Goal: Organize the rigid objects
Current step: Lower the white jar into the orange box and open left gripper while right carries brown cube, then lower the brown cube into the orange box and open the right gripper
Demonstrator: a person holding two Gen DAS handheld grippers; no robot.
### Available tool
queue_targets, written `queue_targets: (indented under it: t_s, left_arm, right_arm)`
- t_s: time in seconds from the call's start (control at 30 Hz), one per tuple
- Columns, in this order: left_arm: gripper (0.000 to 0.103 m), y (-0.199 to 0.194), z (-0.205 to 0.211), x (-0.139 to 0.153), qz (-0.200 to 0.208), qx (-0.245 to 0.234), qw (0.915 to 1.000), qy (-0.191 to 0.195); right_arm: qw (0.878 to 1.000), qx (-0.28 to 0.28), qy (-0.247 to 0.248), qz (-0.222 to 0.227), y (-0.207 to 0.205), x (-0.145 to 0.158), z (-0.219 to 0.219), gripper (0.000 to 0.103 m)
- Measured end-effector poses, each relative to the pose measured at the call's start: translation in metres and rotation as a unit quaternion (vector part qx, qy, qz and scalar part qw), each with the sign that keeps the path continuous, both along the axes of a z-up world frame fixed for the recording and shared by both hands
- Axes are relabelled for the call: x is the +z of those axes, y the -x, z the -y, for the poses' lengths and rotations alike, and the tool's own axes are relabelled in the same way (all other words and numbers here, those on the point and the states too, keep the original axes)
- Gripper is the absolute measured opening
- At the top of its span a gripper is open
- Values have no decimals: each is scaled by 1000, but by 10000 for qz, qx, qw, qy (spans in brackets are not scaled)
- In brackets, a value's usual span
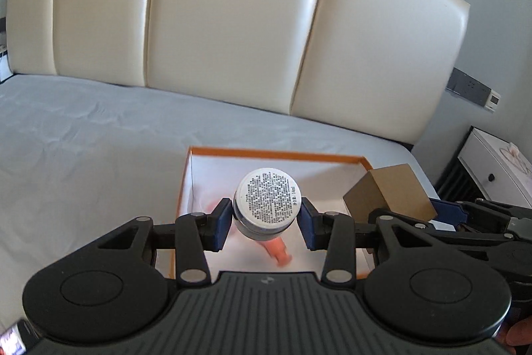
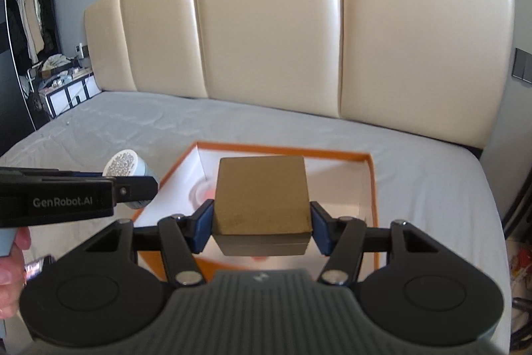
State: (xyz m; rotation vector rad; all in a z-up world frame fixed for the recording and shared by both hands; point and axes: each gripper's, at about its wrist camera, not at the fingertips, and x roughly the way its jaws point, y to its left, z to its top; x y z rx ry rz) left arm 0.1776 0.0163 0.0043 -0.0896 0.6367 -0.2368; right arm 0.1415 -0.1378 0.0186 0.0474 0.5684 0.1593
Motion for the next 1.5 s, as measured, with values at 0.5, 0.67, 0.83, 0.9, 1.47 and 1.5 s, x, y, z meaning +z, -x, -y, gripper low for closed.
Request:
queue_targets:
  t_s: [0.5,0.67,0.83,0.9,1.47,1.5]
  left_arm:
    - [48,-84,11,-63,-889,-339,9922,-808]
    - [48,-98,18,-85,-1175,-536,9852,-1123]
    - [48,-106,20,-103,-1459,-727,9776,-1333]
    - [48,-108,21,-110,-1554,-747,9742,-1457]
    - [76,-97,21,-110,-1096,-934,9722,-1847]
    - [81,-95,17,-107,-1046,-916,9745,-1759]
  right_arm:
    - [9916,78,-161,-1284,-106,-56,-4,59]
    - [9839,118,-148,-1775,-131,-84,-5,59]
    - [9765,165,-86,-2146,-152,-104,-5,59]
    - [9727,210,-108,-2310,-157,-109,-5,59]
    - [9688,281,-35,-2461,-160,-115,-6,59]
    - [9692,246,-37,-2449,-160,-114,-6,59]
